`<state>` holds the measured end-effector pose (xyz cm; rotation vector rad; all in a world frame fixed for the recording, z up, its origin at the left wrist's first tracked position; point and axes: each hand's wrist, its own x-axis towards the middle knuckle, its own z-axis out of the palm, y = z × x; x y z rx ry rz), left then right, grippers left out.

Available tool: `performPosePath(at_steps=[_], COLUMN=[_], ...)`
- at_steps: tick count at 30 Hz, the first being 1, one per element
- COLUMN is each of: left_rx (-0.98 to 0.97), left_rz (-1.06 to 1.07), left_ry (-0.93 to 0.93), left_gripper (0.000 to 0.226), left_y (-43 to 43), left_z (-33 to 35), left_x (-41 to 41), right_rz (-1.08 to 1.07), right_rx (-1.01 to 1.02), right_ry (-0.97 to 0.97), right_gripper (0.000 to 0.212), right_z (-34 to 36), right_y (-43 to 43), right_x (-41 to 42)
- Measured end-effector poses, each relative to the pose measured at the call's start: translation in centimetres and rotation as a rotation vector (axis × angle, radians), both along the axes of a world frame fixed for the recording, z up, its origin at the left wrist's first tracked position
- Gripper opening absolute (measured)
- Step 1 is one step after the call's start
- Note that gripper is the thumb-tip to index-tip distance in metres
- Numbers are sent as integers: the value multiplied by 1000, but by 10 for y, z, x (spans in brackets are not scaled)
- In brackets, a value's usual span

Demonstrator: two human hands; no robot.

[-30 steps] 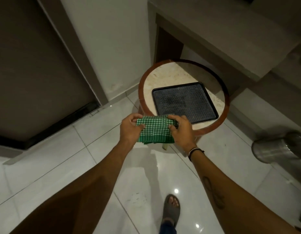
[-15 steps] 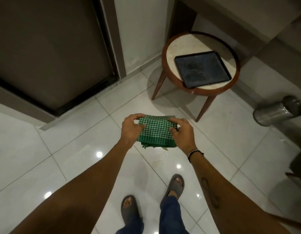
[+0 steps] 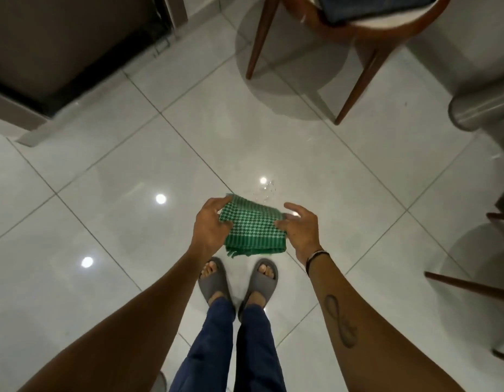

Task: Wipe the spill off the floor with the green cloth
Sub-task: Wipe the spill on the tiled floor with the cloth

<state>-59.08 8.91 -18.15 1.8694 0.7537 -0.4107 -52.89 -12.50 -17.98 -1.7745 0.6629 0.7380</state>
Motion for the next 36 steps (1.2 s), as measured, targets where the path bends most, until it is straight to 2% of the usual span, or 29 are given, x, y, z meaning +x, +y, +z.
performPosePath(at_steps=[3,7,12,16,19,24,27,29,32,36], left_rx=[9,44,98,155,163,205,195,323,515,614], left_rz=[-39,-105,-223,-236,-244,-358,-503,-625,-760,-814], left_ry=[38,84,30,-5,-78,-34,63,176,201,154], left_gripper=[62,60,56,57,55,67,90,100,96,92], left_y=[-13,-30,-42,-49,-53,-63,-63,-55,-40,-22], left_z=[-24,-35,-69,-126,-181,-276,-334,-369,-412,-455], left_x=[-35,-59,-54,-43,-35,-28,-35,-41,-45,-42], right_rz=[-105,-48,227,427,489,505,648,742,927,1144], right_rx=[99,86,-119,-230,-265,-430,-475,-539,-624,-630], right_ry=[190,236,-6,-259,-427,-404,-269,-212,-281,-382], right_gripper=[61,55,57,56,57,61,64,66,71,80], right_z=[-29,-48,-81,-131,-180,-270,-327,-362,-410,-462], right_y=[-21,-35,-35,-35,-39,-53,-62,-63,-56,-34], right_x=[-35,-64,-66,-62,-58,-63,-66,-67,-70,-69])
